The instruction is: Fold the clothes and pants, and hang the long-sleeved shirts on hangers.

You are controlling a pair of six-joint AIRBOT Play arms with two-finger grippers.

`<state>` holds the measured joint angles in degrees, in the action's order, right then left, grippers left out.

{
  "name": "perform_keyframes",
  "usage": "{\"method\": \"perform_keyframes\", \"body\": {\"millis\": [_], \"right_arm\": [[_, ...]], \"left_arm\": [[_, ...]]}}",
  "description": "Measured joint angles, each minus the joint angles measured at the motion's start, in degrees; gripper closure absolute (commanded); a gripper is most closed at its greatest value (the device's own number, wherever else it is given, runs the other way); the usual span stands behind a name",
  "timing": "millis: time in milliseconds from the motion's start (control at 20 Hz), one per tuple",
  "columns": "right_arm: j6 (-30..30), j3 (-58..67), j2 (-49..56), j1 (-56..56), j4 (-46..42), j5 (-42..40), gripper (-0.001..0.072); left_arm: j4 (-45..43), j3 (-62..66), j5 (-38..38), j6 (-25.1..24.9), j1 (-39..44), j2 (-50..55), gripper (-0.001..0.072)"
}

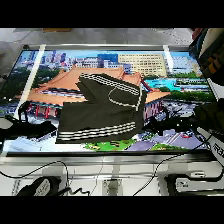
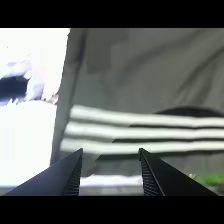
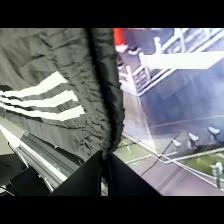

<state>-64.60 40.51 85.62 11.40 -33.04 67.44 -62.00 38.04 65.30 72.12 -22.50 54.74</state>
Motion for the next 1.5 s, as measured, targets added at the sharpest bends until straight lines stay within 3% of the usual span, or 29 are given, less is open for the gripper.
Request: {"method": "perform_keyframes", "body": {"millis": [250,450,550,700,750,850,950,1000,1050,1200,1500], "right_arm": [[1.3,0.0,0.0,0.0,0.3,0.3,0.0694],[1.6,0.0,-0.1,0.0,0.4,0.4,0.0693],[1.7,0.0,-0.1,0.0,0.4,0.4,0.0694],[1.8,0.0,-0.1,0.0,0.4,0.4,0.0694],[1.8,0.0,-0.1,0.0,0.4,0.5,0.0694],[1.8,0.0,-0.1,0.0,0.4,0.5,0.0694],[1.9,0.0,-0.1,0.0,0.4,0.5,0.0694],[2.1,0.0,-0.1,0.0,0.4,0.5,0.0694],[2.3,0.1,-0.1,0.0,0.4,0.6,0.0694],[3.9,0.8,-0.3,0.0,0.3,1.4,0.0695],[7.6,7.2,-8.0,0.0,0.2,5.2,0.0696]], "left_arm": [[-1.7,-4.1,2.5,-6.2,-3.2,0.2,0.0285],[-3.5,-6.5,3.1,-7.9,-3.8,2.5,0.0280],[-3.7,-7.0,3.1,-8.2,-3.9,5.0,0.0214],[-2.4,-7.4,1.7,-9.0,-4.0,9.2,0.0225],[-0.7,-7.4,1.3,-9.0,-4.0,10.4,0.0253],[2.9,-7.5,-0.7,-9.6,-4.0,12.4,0.0441],[6.3,-7.6,-3.2,-11.0,-3.9,13.7,0.0523],[7.7,-7.6,-4.6,-11.5,-3.9,14.1,0.0640],[8.7,-7.6,-5.8,-11.9,-3.9,14.3,0.0697],[11.3,-7.5,-7.6,-12.9,-3.9,14.6,0.0698],[25.5,-1.8,-7.2,-20.6,-3.9,9.7,0.0699]]}}
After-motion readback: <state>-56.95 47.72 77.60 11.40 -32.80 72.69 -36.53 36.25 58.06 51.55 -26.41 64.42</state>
